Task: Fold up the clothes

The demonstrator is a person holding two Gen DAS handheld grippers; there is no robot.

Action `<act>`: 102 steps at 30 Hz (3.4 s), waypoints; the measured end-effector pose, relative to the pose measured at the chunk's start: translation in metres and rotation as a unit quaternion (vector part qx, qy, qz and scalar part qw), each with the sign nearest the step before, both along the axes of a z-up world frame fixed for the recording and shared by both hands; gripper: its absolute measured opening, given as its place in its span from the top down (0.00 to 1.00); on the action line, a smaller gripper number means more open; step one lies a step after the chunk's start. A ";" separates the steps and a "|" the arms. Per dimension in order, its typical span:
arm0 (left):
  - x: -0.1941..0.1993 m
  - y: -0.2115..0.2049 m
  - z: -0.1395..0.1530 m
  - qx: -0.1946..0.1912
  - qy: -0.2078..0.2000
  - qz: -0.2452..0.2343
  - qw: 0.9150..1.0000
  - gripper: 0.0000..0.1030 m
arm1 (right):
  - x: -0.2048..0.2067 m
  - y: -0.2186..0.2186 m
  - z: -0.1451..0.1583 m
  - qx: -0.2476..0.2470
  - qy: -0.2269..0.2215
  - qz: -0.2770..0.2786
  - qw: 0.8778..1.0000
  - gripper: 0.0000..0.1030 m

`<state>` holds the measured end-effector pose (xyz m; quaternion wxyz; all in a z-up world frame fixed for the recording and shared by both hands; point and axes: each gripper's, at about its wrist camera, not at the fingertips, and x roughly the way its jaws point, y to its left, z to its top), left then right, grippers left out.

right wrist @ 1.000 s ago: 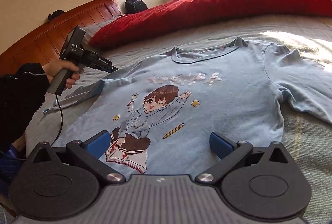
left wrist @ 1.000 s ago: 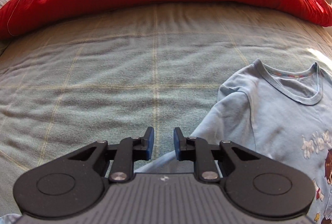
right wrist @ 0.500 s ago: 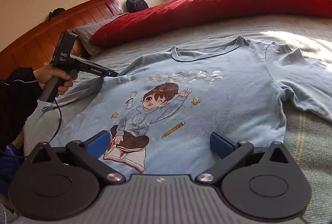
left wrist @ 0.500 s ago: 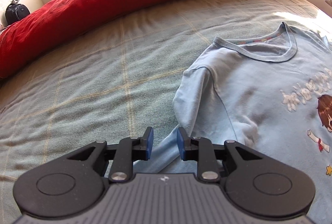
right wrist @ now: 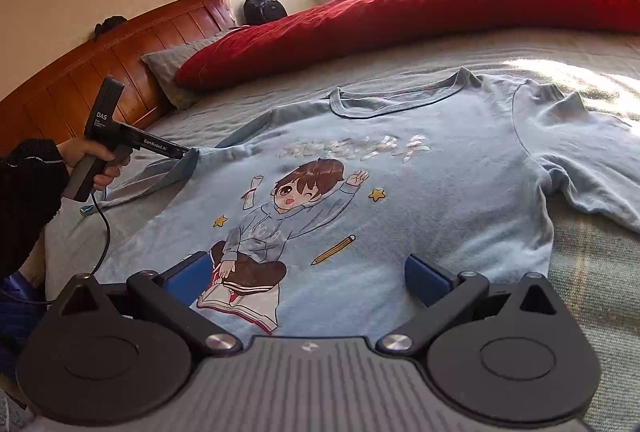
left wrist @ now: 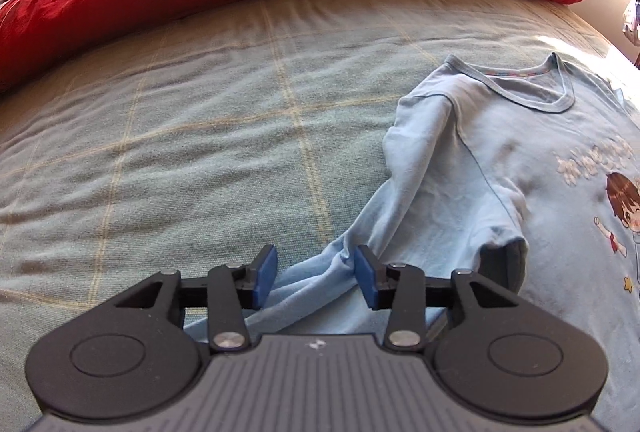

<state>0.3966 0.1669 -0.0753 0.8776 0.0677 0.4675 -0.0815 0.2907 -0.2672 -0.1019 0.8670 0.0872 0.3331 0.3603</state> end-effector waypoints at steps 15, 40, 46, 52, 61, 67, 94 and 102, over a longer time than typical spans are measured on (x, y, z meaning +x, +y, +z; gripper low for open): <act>0.021 0.002 0.015 0.029 -0.024 0.073 0.997 0.99 | 0.000 0.001 0.000 -0.003 -0.002 0.000 1.000 0.00; 0.078 -0.044 -0.013 -0.098 0.005 -0.003 0.995 0.73 | -0.001 -0.001 0.000 0.000 -0.003 0.001 1.000 0.00; 0.071 -0.064 -0.007 -0.038 -0.015 -0.018 0.999 1.00 | -0.001 -0.001 0.000 -0.002 -0.003 0.001 1.000 0.00; 0.093 -0.053 0.000 -0.030 -0.031 0.038 0.998 1.00 | -0.001 0.000 0.000 -0.004 -0.005 0.001 1.000 0.00; 0.105 -0.063 0.009 -0.072 -0.048 0.030 0.996 0.83 | -0.001 -0.001 0.000 -0.002 -0.004 0.001 1.000 0.00; 0.095 -0.094 0.009 -0.105 0.019 0.000 0.994 0.72 | -0.001 0.000 0.000 -0.002 -0.004 0.001 1.000 0.00; 0.127 -0.164 -0.006 -0.042 0.046 0.092 0.994 0.39 | -0.007 -0.014 0.022 0.010 0.019 -0.062 0.998 0.00; 0.081 -0.131 0.061 -0.023 0.013 0.102 0.994 0.40 | -0.006 -0.024 0.021 0.040 0.041 -0.074 0.996 0.00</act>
